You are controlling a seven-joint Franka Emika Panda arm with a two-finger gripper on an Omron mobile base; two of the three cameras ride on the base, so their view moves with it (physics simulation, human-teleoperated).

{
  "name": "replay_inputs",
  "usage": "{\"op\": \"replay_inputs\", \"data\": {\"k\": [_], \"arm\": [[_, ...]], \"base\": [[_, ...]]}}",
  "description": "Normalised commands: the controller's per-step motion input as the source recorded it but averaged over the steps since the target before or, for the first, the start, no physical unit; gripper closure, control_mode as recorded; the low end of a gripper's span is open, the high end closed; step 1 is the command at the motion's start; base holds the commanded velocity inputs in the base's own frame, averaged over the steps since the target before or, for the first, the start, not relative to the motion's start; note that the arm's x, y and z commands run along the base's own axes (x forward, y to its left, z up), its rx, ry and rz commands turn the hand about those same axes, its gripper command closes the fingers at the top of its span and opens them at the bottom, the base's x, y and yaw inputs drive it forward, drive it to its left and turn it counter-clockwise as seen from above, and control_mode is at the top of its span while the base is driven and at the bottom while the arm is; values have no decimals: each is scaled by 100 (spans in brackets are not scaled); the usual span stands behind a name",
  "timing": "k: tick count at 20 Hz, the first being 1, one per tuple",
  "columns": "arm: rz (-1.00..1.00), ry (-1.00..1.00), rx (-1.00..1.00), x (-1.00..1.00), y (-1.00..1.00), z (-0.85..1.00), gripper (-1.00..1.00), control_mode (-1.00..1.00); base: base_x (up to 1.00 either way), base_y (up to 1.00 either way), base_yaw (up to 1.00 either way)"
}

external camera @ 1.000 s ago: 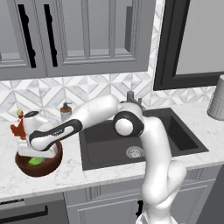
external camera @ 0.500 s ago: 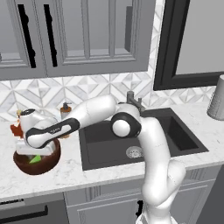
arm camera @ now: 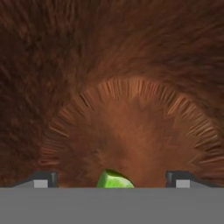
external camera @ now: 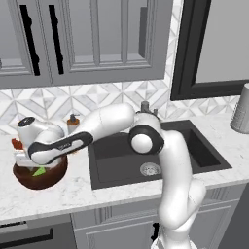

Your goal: Pick the lemon wedge from the sink and place it in the bowl. Then pick the bowl and place it in the microwave. Then close the microwave door and press the start button.

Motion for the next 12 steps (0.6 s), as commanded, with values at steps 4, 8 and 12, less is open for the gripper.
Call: {"op": "replay_inputs", "data": {"k": [4,8,12], "arm": [[0,-8,16,-21,-57,-18,-100,-100],[0,0,28,-36,-94,-34,-100,-100],[7,-5,20,23,-72,-30,-100,-100]], "base": [[0,0,0],[0,0,0],[0,0,0]]}}
